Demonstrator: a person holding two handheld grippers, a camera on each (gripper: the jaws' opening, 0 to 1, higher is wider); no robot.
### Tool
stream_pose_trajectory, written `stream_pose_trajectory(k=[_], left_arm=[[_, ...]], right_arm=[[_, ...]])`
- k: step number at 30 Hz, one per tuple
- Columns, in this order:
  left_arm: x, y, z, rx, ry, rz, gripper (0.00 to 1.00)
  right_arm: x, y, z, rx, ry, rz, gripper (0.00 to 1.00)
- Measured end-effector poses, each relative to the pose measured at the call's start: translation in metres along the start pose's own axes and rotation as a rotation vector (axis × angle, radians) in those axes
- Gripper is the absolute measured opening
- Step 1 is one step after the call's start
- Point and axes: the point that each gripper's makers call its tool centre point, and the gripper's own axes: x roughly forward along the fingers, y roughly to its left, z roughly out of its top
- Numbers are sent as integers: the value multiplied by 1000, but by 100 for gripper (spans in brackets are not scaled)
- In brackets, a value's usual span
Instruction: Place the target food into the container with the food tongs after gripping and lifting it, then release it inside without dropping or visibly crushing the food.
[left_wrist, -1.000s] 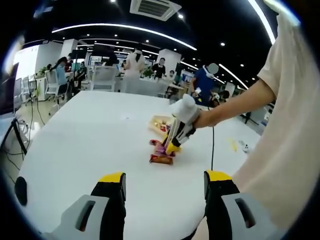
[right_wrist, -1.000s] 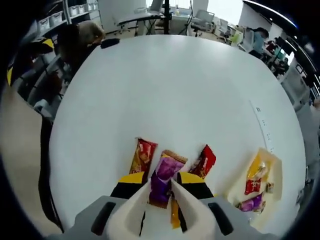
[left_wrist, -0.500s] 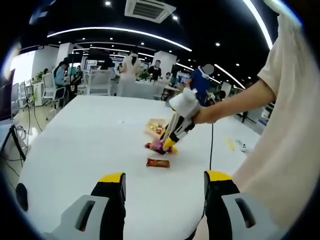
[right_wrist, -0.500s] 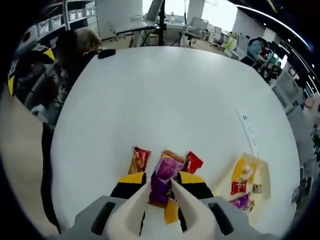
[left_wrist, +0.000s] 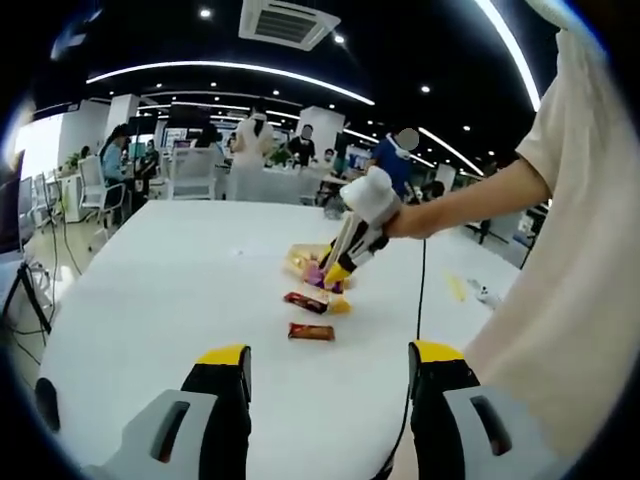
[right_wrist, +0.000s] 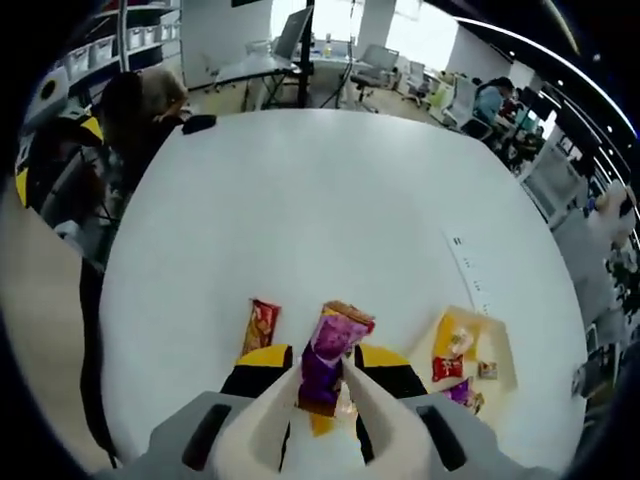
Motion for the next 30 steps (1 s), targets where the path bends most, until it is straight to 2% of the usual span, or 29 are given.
stream_pose_trajectory(k=[19,30], left_arm=[[-2,-10,4,27,-14,-10,63],[-4,-13,4,28,-15,-3,63]], right_arm=[[-35,-33,6,8,-33,-95,24],[-46,-54,4,26,-51,-133,24]])
